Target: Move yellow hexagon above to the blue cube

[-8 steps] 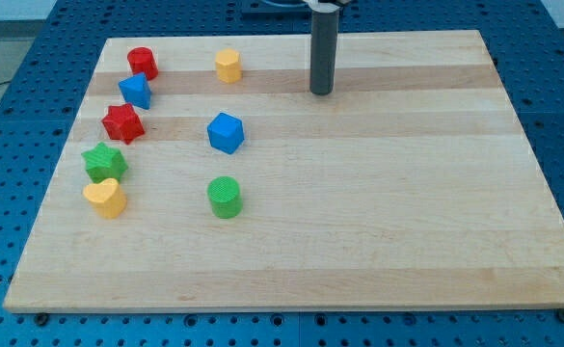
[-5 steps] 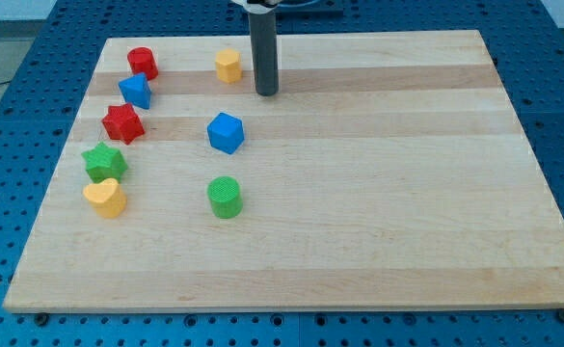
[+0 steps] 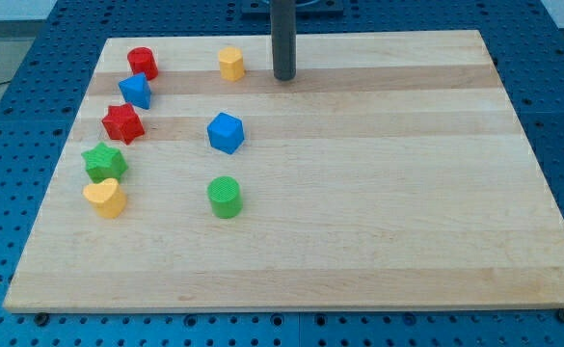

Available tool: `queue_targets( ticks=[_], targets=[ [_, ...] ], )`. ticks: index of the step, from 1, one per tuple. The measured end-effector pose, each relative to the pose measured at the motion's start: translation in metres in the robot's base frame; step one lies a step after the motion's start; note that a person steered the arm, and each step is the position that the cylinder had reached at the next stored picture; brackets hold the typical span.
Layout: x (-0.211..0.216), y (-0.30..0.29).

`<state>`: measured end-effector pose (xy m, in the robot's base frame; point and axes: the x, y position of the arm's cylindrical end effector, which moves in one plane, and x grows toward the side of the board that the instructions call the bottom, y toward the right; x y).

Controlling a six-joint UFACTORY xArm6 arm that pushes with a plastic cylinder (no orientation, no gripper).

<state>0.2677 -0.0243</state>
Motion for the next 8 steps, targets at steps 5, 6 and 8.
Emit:
queue_targets(
  ticks=[5,6,8],
  targets=[
    [0.016,-0.062],
    [0.062,-0.025],
    [0.039,-0.092]
  ],
)
